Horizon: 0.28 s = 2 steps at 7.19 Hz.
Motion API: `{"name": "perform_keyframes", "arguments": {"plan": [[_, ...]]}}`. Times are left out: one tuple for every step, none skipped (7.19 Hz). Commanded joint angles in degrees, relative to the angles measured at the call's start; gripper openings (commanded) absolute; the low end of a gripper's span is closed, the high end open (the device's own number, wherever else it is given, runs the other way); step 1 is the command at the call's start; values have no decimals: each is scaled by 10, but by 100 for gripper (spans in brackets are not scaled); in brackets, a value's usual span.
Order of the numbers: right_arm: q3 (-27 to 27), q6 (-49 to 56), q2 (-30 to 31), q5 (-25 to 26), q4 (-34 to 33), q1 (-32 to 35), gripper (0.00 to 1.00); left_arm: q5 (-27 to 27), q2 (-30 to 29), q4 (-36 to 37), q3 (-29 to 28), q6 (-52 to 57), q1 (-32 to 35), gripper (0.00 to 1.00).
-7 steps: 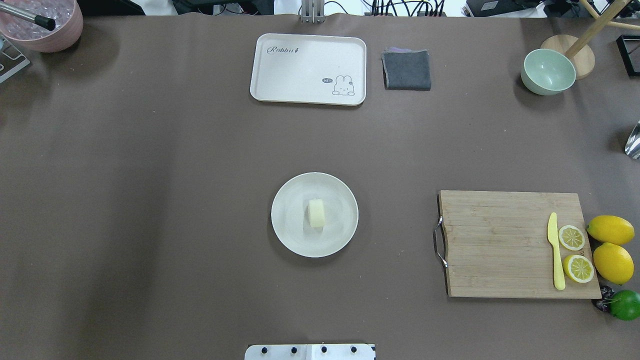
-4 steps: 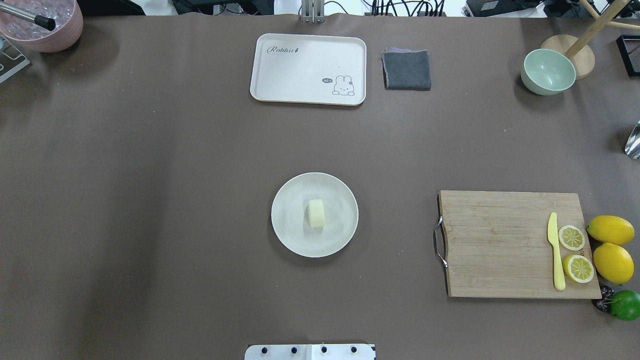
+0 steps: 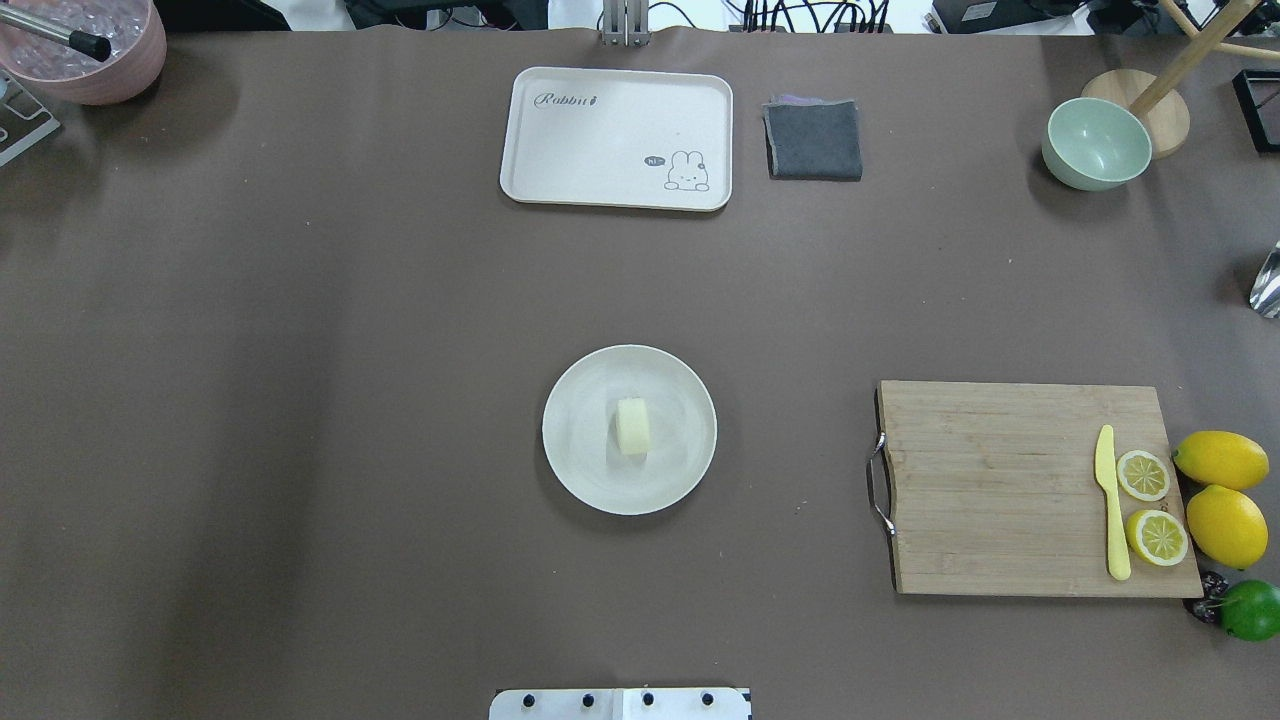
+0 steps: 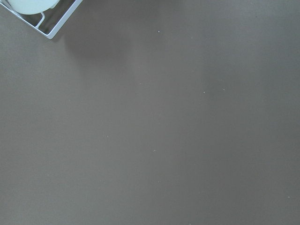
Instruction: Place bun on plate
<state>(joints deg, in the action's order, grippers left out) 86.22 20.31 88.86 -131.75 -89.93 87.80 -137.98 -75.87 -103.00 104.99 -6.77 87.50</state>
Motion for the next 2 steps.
{"name": "perform_keyframes", "arguments": {"plan": [[0, 0, 0, 0, -1, 0, 100, 1, 0, -1, 1, 0, 0, 97], [0, -1, 1, 0, -1, 0, 100, 1, 0, -2, 0, 0, 0, 97]]}}
